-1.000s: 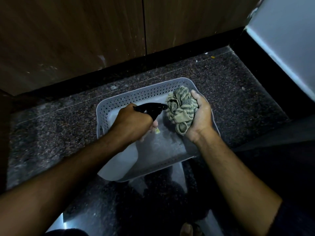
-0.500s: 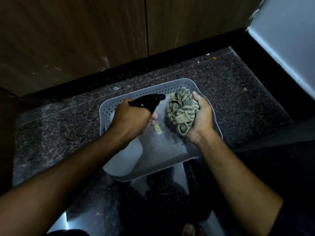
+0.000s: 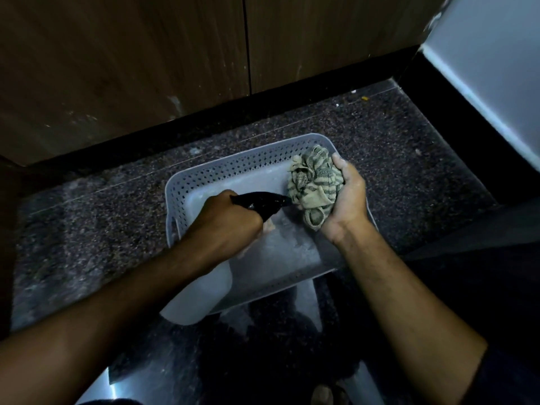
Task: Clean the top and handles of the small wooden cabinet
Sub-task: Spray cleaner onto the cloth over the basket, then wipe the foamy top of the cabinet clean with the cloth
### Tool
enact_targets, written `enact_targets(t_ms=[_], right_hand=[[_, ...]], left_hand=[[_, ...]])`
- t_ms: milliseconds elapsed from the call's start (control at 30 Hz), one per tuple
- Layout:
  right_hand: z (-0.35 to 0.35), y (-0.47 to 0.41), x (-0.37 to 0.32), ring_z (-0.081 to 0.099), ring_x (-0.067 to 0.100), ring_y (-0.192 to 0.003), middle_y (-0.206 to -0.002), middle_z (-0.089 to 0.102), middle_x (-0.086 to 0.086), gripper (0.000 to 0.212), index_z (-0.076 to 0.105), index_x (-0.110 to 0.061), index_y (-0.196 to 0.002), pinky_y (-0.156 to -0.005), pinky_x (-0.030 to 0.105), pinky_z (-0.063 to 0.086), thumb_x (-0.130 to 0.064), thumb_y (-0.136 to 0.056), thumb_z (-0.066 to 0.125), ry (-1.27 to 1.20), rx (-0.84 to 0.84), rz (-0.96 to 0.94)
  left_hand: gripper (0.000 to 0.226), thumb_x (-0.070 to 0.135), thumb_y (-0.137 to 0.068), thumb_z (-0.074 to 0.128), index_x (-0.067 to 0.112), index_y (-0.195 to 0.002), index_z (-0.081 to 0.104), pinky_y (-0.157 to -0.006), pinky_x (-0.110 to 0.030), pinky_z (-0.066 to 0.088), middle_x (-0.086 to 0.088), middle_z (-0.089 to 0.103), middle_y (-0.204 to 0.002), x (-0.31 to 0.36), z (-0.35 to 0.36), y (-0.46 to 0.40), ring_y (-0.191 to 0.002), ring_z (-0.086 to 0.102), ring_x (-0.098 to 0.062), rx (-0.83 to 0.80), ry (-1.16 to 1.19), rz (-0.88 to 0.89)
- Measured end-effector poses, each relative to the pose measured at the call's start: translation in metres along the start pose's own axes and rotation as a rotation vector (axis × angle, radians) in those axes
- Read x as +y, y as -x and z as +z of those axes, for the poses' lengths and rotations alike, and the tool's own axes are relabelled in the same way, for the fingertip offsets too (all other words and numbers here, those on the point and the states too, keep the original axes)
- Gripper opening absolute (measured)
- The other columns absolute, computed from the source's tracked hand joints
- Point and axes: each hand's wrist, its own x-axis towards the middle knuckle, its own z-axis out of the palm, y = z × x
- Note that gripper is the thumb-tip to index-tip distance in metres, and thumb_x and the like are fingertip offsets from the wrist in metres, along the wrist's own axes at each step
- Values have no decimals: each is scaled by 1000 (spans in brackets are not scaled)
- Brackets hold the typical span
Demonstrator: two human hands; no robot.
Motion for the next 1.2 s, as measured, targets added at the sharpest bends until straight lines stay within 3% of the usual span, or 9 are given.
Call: enact_targets(t_ms=[300, 400, 500, 633, 767, 867, 1033, 1133, 1200], right_hand=[[6, 8, -6, 70, 27, -92, -106, 73, 14, 44, 79, -10, -96, -93, 42, 52, -45, -93, 52, 5, 4, -12], [10, 11, -8, 69, 28, -94, -110, 71, 16, 44, 76, -9, -102, -94, 42, 51, -43, -94, 51, 12, -1, -47], [16, 17, -9, 69, 29, -92, -111, 70, 17, 45, 75, -7, -106, -91, 42, 53, -44, -93, 52, 4, 12, -25], [28, 28, -16, 69, 28, -85, -104, 72, 16, 43, 75, -9, -102, -86, 39, 54, -44, -93, 52, 25, 47, -14], [56, 52, -41, 67, 25, -78, -97, 71, 14, 26, 75, -12, -94, -79, 38, 54, -34, -93, 60, 168, 100, -84], [88, 84, -73, 63, 25, -70, -85, 68, 15, 19, 74, -6, -95, -70, 38, 53, -23, -89, 69, 287, 118, -213], [138, 151, -138, 65, 19, -64, -73, 70, 7, 17, 74, -12, -78, -62, 30, 54, -24, -90, 71, 393, -8, -365], [159, 197, -174, 67, 21, -69, -78, 72, 10, 19, 75, -10, -85, -65, 34, 55, -27, -91, 71, 479, -38, -454], [169, 226, -193, 60, 14, -57, -66, 65, 3, 23, 70, -15, -72, -54, 25, 50, -27, -92, 69, 548, -17, -544]], left_hand=[[32, -7, -69, 57, 17, -77, 76, -47, -21, 43, -8, 75, -82, 7, -4, 6, -62, 64, -20, 58, 183, 189], [27, -7, -85, 61, 12, -103, 69, -61, -31, 45, -24, 65, -99, -2, -2, 7, -70, 56, -35, 22, 155, 373], [31, 11, -94, 62, 8, -125, 57, -99, -41, 45, -12, 58, -124, -9, 2, 6, -116, 57, -22, -31, 165, 484], [49, 31, -89, 67, 12, -132, 53, -105, -48, 40, -7, 51, -135, -18, 0, 2, -130, 47, -22, 65, 81, 525], [59, 58, -72, 78, 24, -117, 59, -93, -49, 45, -3, 58, -113, -33, -14, 3, -111, 55, -27, 179, -179, 366], [70, 38, -58, 88, 7, -115, 63, -88, -50, 52, -12, 67, -108, -38, -27, 6, -103, 64, -30, 105, -241, 181], [24, 17, -80, 75, 7, -102, 72, -90, -45, 51, -12, 72, -101, -14, -36, 48, -99, 64, -35, -175, -317, -63], [20, 20, -90, 65, 33, -78, 74, -64, -33, 46, 10, 67, -60, 51, -27, 92, -67, 63, -18, -274, -230, 113], [29, 23, -92, 58, 48, -84, 68, -58, -33, 44, 15, 65, -61, 105, -17, 120, -52, 56, -5, -220, -144, 327]])
